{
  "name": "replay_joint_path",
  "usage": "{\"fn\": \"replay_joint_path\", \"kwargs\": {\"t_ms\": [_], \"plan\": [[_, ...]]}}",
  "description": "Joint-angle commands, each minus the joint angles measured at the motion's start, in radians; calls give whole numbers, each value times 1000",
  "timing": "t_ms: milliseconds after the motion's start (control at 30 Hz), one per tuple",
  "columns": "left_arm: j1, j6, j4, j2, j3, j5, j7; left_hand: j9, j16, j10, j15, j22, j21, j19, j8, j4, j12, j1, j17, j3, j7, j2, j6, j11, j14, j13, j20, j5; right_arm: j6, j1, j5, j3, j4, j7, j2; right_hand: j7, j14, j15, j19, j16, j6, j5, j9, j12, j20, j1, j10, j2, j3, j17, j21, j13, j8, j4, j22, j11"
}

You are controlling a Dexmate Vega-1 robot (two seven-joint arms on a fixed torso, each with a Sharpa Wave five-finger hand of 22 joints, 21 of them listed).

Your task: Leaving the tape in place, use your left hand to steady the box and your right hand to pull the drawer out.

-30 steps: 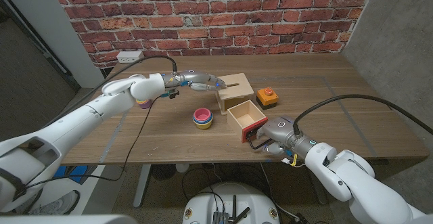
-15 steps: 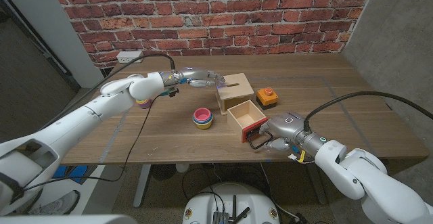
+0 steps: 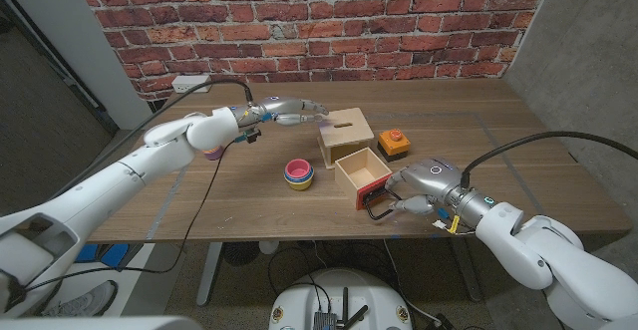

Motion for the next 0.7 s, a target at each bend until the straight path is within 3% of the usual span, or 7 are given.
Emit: {"fn": "replay_joint_path", "kwargs": {"t_ms": [33, 500, 700], "plan": [[52, 38, -42, 13, -37, -46, 41, 5, 1, -8, -75, 2, 2, 6, -2, -6, 1, 5, 1, 9, -4, 68, -2, -1, -9, 2, -141, -2, 54, -22, 71, 77, 26, -96, 49, 7, 9, -143, 10, 7, 1, -3, 0, 4, -2, -12, 8, 1, -5, 1, 4, 1, -1, 0, 4, 2], [145, 99, -118, 36, -98, -65, 134, 5, 1, -14, -70, 1, 2, 9, -2, -20, 2, 14, -1, 17, -2, 70, -7, 2, -10, 2, -132, -2, 93, 53, 110, 70, 84, -150, 84, 28, 0, -138, 16, 5, -9, -4, -2, -3, -3, -31, -6, 8, -9, -1, 3, 1, -10, 2, 4, 27], [191, 138, -155, 43, -129, -88, 170, 5, 1, -15, -70, 1, 3, 13, -2, -33, 2, 23, -2, 22, -1, 70, -9, -1, -11, 2, -130, -3, 102, 95, 138, 47, 117, -165, 84, 33, -14, -137, 15, 6, -74, -5, -4, -11, 2, -41, -32, 14, -13, 0, -1, 1, -40, -4, 3, 38]]}}
